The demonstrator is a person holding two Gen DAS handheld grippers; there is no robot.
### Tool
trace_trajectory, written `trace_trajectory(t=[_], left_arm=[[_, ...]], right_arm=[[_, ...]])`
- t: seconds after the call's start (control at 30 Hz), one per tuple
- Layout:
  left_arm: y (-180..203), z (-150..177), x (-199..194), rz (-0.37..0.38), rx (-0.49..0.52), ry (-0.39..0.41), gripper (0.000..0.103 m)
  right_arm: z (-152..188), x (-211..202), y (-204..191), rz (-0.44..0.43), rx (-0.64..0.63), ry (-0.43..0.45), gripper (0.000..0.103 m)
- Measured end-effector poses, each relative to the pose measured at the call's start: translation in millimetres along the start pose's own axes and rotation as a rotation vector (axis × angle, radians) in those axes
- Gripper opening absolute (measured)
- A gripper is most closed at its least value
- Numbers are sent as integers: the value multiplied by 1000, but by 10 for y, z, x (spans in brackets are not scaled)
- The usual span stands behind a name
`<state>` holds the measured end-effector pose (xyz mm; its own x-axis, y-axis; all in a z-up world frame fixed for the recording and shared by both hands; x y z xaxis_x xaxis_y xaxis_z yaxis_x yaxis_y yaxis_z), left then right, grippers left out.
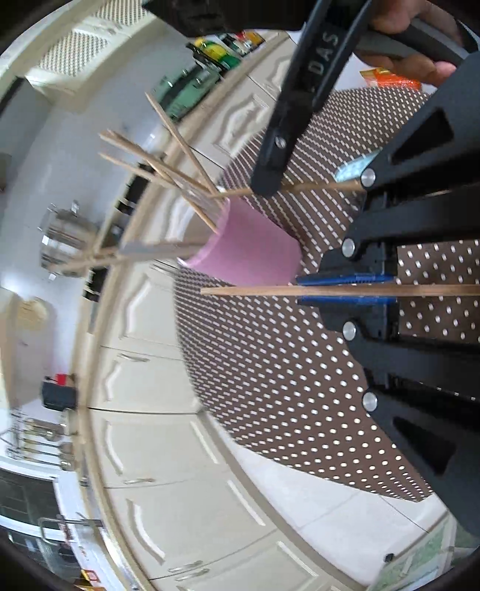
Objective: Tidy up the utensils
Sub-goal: 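Raise both chopsticks over the pink cup and open both grippers to drop them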
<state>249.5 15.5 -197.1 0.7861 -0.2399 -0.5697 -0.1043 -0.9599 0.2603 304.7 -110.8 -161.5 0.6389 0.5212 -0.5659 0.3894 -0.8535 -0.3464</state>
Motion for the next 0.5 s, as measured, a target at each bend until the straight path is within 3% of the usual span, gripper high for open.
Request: trace_trajectory(t=[0.3, 0.5], left_arm=[[384, -191, -365, 107, 17, 225, 5], [538, -314, -457, 108, 38, 336, 6]], right_arm=[[-133, -307, -203, -22, -19, 88, 6], [-253, -508, -246, -28, -30, 138, 6]])
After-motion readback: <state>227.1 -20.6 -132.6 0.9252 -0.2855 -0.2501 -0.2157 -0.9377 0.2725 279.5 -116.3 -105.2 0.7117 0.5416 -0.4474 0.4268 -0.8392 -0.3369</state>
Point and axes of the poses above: each gripper's, at about its wrist camera, not at the fingertips, and x roughly the way its jaws point, y to its right, z to its underside, the point moved 8 cm from there along x, roughly the way its jaws point, and after that the axes turned 6 degrees about y, right-handed, at the moved point
